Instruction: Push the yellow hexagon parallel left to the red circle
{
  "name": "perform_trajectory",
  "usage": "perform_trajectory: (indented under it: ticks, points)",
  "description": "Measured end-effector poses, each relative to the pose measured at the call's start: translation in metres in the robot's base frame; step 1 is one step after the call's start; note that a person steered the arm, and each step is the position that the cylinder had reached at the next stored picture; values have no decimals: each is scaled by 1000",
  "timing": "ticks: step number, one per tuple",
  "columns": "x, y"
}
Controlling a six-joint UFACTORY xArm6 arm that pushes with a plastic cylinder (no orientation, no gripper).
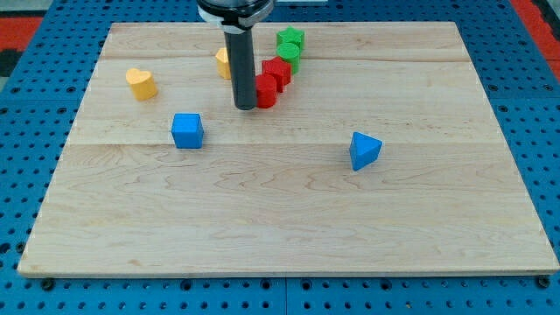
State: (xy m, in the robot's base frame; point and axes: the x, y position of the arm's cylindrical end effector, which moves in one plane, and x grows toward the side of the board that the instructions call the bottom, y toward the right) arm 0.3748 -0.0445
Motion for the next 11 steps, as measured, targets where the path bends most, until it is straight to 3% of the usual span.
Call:
perform_trajectory:
  ticks: [3,4,11]
  points:
    - [17,8]
    - [56,1]
    - [81,-250]
